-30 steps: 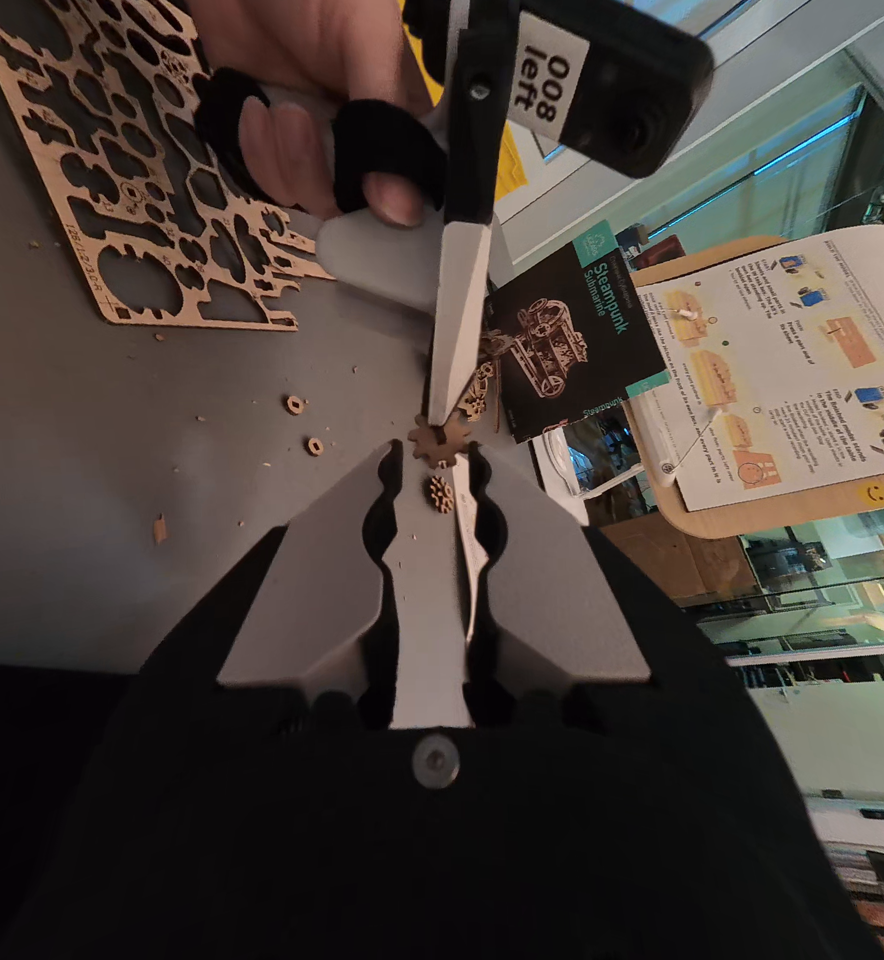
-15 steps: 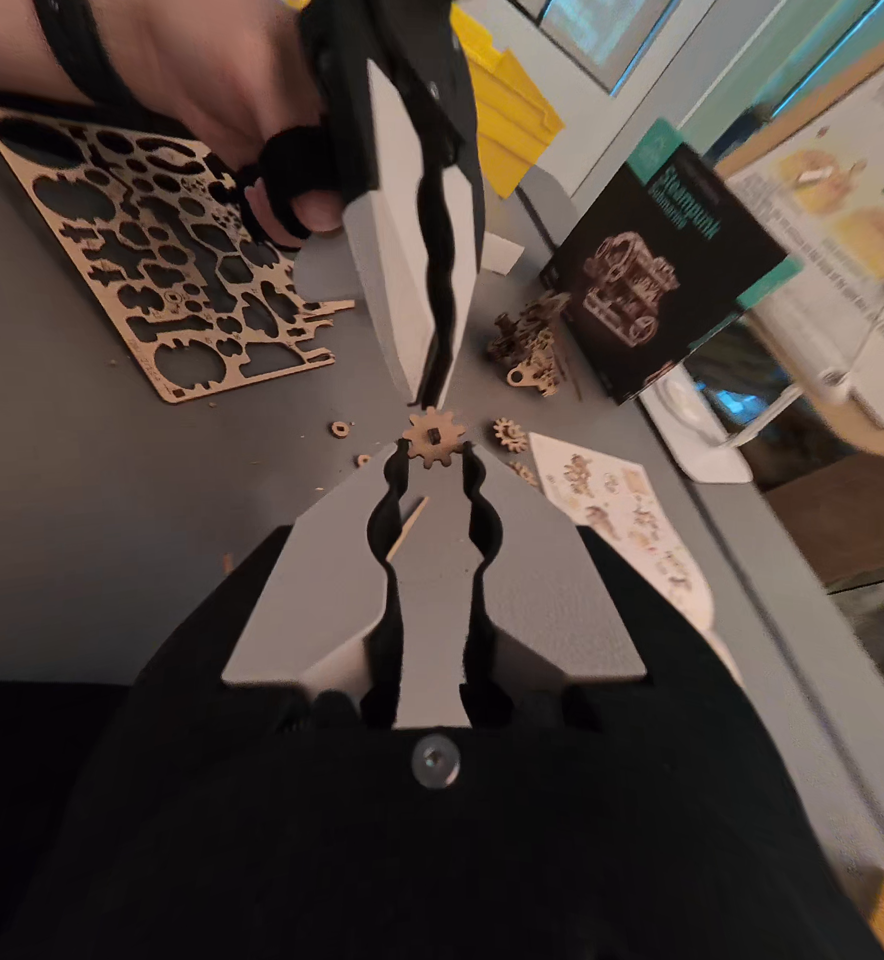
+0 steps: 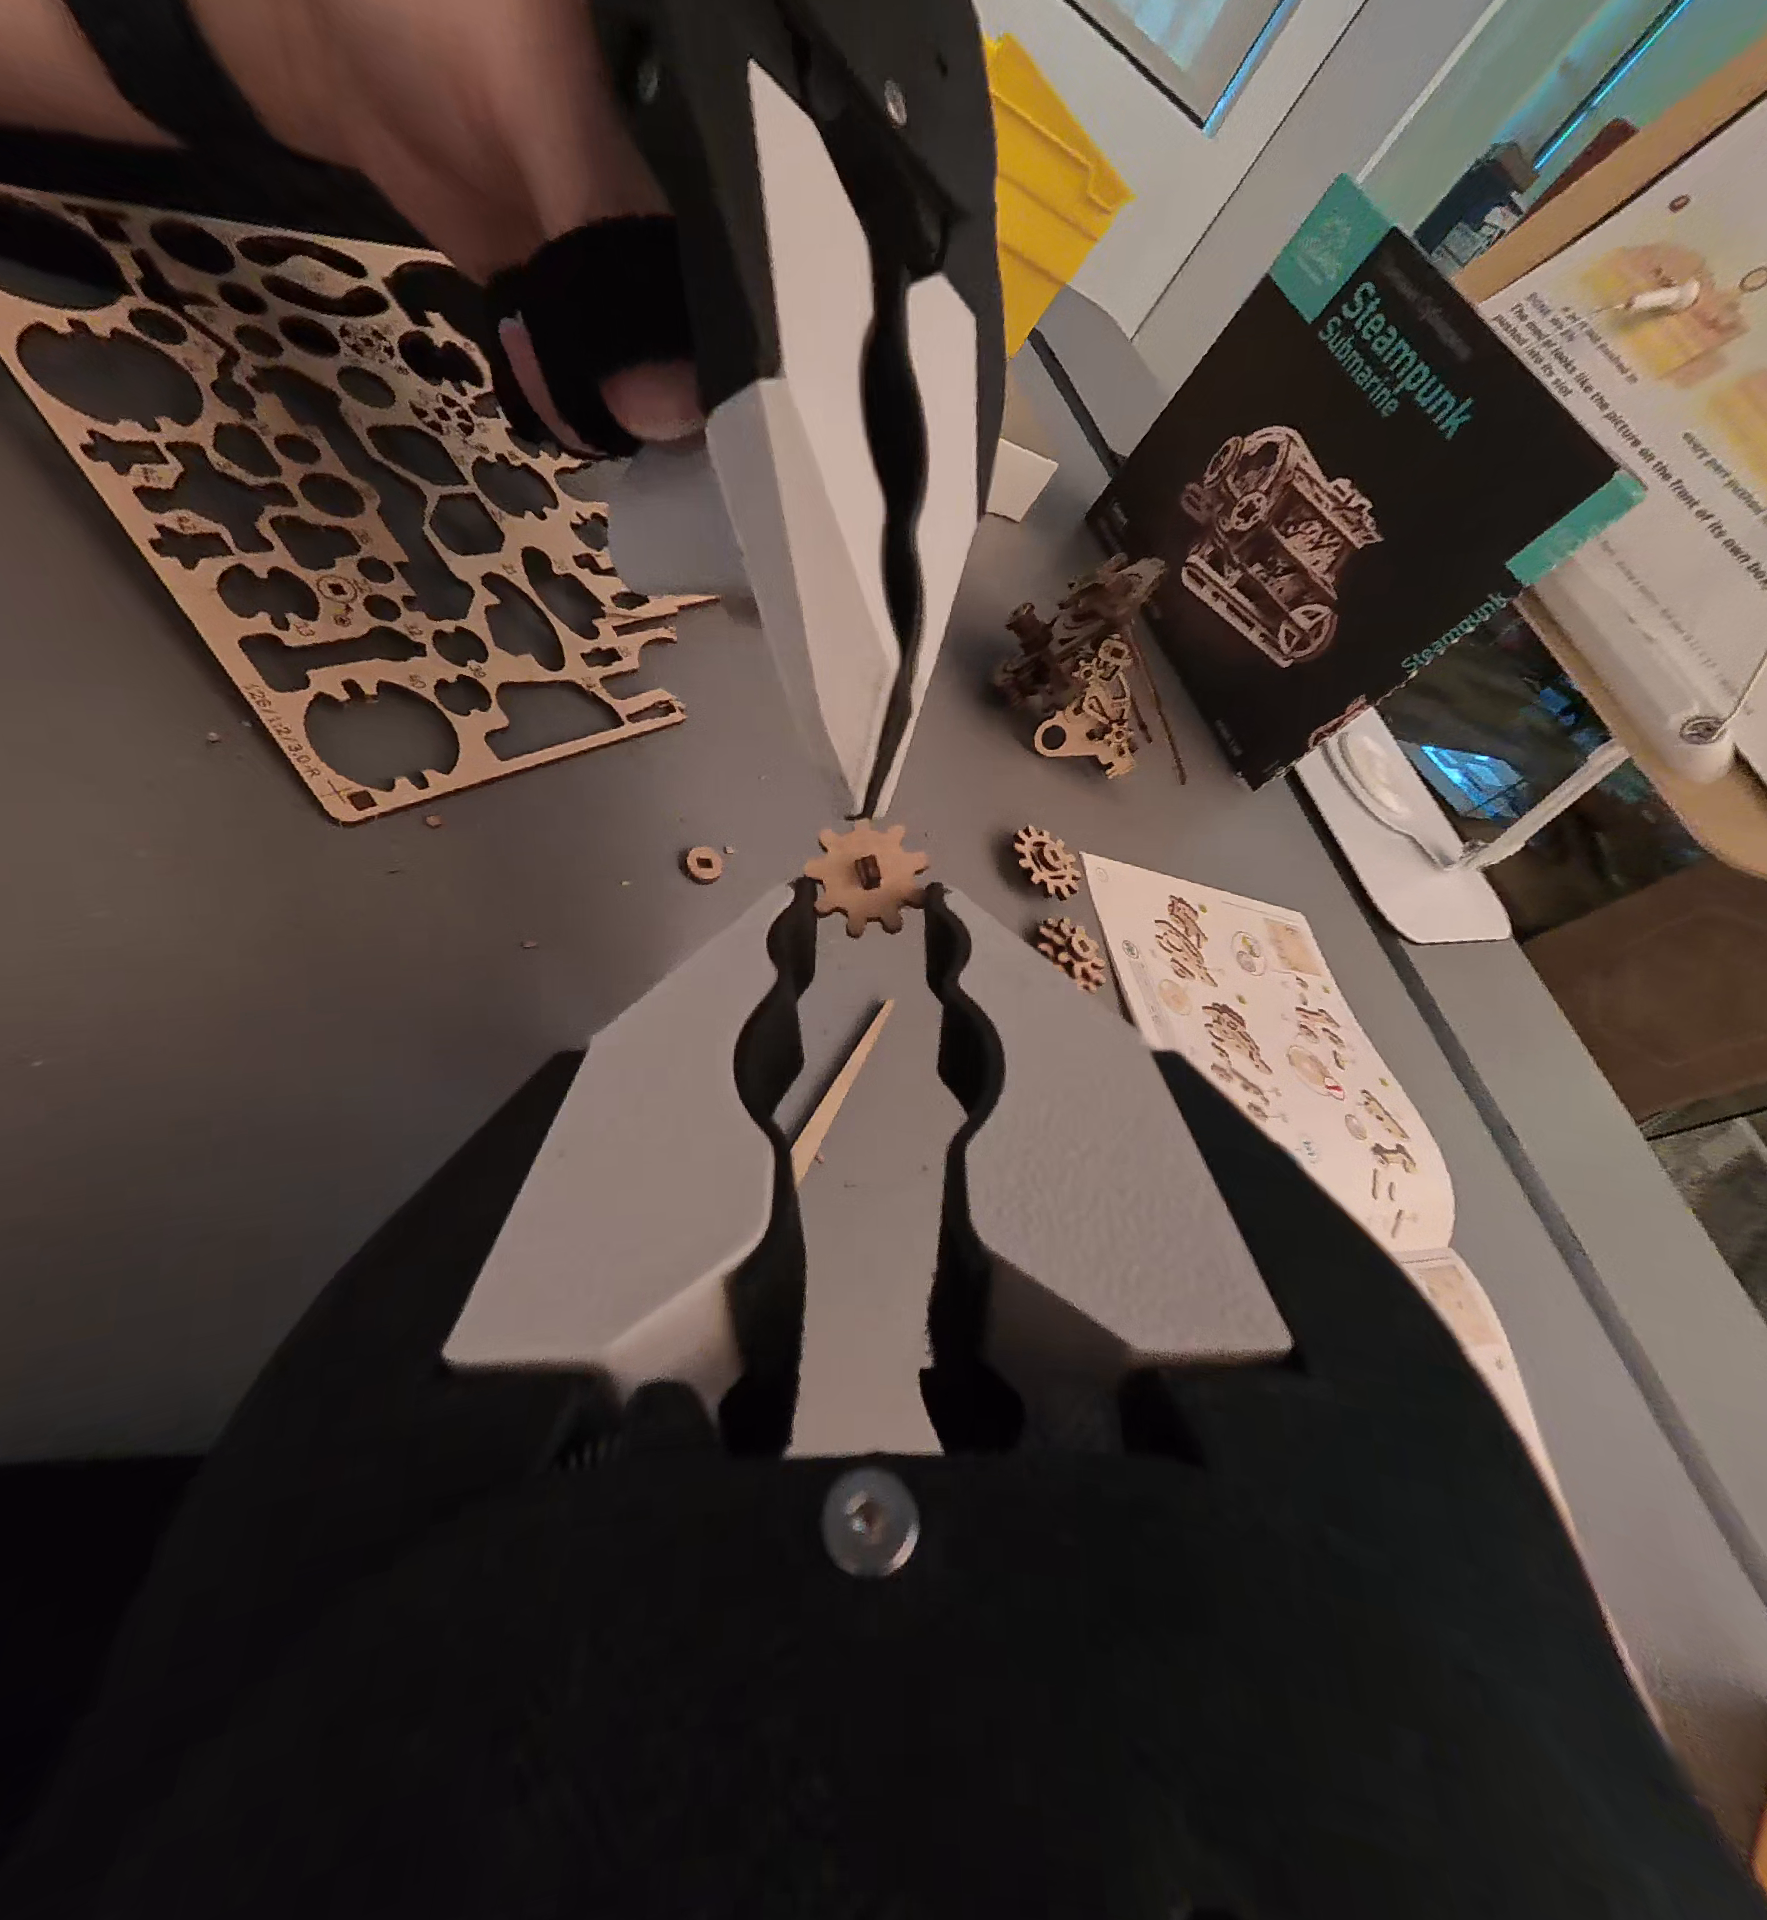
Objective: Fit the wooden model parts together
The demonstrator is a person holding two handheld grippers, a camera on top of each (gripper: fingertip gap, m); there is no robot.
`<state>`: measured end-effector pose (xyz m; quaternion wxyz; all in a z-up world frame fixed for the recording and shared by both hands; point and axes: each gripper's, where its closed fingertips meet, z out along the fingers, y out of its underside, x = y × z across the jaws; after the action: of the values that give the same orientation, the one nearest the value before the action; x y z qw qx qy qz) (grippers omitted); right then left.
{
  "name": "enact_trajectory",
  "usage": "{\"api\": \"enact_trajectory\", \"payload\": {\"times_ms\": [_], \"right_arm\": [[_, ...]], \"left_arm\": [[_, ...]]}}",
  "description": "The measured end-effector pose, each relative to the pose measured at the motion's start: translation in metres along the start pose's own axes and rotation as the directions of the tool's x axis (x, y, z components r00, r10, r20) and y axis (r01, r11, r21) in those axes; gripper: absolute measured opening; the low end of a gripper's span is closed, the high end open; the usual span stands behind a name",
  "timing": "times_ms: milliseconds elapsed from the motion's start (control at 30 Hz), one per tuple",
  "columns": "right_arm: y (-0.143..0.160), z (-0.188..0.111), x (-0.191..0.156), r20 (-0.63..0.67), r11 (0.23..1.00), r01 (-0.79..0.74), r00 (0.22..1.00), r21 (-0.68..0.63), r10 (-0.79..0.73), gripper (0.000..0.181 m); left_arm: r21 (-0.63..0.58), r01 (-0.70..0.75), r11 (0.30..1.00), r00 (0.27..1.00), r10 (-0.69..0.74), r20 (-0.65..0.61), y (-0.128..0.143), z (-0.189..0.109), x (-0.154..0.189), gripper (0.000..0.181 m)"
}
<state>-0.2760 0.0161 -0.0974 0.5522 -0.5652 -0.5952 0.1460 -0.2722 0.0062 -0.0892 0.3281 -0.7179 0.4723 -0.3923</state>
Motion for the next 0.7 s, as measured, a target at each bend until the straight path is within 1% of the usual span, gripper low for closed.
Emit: {"api": "enact_trajectory", "payload": {"times_ms": [167, 300, 367, 467, 567, 700], "right_arm": [[0.001, -0.002, 0.008, -0.051, 1.0, 0.026, 0.998, -0.004, -0.027, 0.02], [0.01, 0.002, 0.01, -0.031, 0.998, -0.058, 0.998, -0.033, 0.057, 0.02], [0.011, 0.004, 0.009, -0.021, 0.997, -0.076, 0.997, -0.03, 0.076, 0.02], [0.007, 0.004, 0.006, -0.033, 0.999, -0.024, 0.999, -0.027, 0.023, 0.019], [0.002, 0.004, 0.003, -0.04, 1.0, 0.016, 0.999, -0.015, -0.017, 0.019], [0.003, 0.004, 0.003, -0.048, 0.998, 0.052, 0.997, -0.023, -0.053, 0.019]], "left_arm": [[0.029, 0.129, 0.991, 0.991, -0.128, -0.033, -0.003, -0.002, -0.003, 0.0], [0.031, 0.196, 0.98, 0.98, -0.197, 0.026, 0.002, -0.008, -0.023, 0.0], [0.05, 0.241, 0.969, 0.971, -0.24, -0.017, 0.0, -0.006, -0.021, 0.001], [0.045, 0.291, 0.956, 0.955, -0.288, -0.071, -0.001, -0.001, -0.013, 0.005], [0.045, 0.285, 0.958, 0.957, -0.281, -0.071, -0.001, 0.003, -0.009, 0.005], [0.037, 0.329, 0.944, 0.941, -0.325, -0.091, 0.0, 0.005, -0.007, 0.003]]}}
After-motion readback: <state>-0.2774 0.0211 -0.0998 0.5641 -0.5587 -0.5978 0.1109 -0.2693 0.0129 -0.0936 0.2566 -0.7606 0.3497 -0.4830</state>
